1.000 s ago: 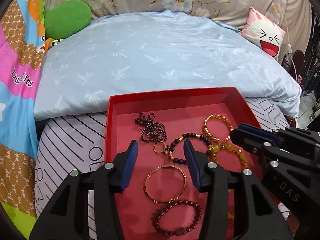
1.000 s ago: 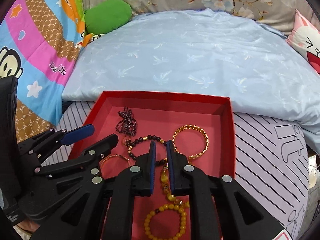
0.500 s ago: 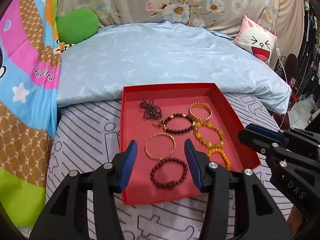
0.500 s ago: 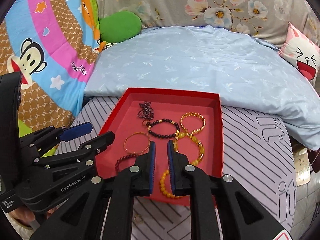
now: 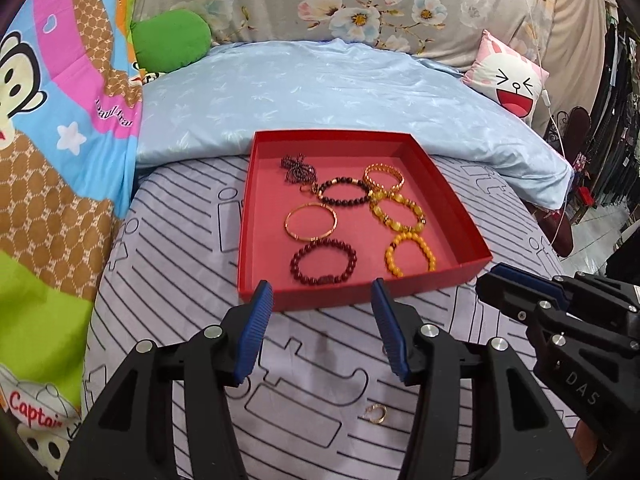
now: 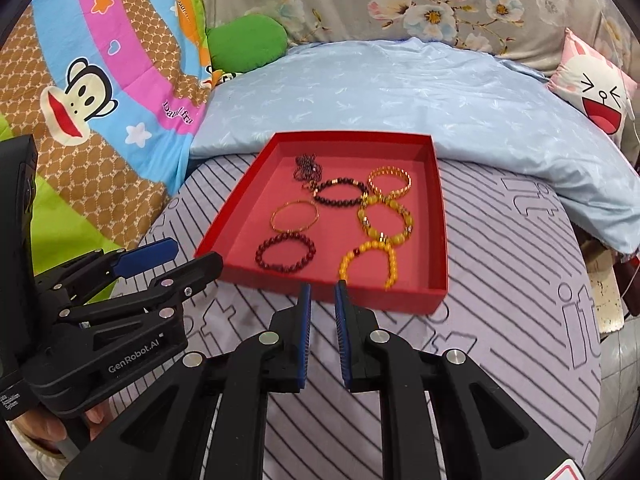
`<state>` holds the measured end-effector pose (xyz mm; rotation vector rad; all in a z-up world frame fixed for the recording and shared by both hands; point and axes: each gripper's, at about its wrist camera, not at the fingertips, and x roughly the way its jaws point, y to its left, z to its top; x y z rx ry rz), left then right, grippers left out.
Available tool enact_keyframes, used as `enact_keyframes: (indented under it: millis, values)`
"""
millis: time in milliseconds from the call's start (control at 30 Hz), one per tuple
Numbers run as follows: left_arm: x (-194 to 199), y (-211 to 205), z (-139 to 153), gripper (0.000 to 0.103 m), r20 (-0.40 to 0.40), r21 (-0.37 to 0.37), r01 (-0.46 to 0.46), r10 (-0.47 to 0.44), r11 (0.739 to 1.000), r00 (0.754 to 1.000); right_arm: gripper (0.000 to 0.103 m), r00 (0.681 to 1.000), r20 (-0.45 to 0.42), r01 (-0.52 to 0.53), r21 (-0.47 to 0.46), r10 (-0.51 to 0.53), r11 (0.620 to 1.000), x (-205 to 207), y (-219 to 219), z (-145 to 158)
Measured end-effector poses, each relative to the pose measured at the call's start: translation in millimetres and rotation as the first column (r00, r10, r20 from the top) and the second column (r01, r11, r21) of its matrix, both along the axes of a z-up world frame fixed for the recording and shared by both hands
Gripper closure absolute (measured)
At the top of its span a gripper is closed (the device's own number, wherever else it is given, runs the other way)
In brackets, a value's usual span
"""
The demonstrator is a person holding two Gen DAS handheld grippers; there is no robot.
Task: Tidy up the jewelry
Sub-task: 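Lift both open tools out of the tray toward the gold hoop earrings, then grasp a gold hoop earring with left tool while right tool grasps the other earring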
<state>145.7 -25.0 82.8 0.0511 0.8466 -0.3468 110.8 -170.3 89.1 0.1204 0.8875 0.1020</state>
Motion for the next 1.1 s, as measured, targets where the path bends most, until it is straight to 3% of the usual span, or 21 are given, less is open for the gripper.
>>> enact_keyframes:
  millis: [500, 767, 867, 933, 1100]
  values:
    - [-63, -3, -50, 0.054, -0.066, 0.013, 0.019, -0.018, 1.0, 0.998, 0.09, 0.998, -0.06, 0.033, -0.016, -0.034, 0.999, -51, -7, -35]
    - [-68, -20, -76, 0.055, -0.099, 0.031, 0.057, -0.053, 0.998, 0.994, 0.09, 0.995, -0.087, 0.041, -0.011, -0.042, 0.999, -59, -10, -48]
    - [-67, -22, -82, 0.058, -0.108, 0.029, 0.061, -0.058, 0.998, 0.992, 0.089, 0.995, -0.093, 0.046, -0.007, -0.047, 0.999, -61, -11, -51]
    - [-67, -22, -85, 0.067, -0.116, 0.021, 0.068, -0.065, 0.997, 0.991, 0.089, 0.994, -0.096, 0.047, -0.005, -0.047, 0.999, -61, -12, -52]
    - [-66, -22, -88, 0.071, -0.121, 0.011, 0.064, -0.063, 0.998, 0.991, 0.089, 0.994, -0.102, 0.048, -0.001, -0.048, 0.999, -59, -12, -55]
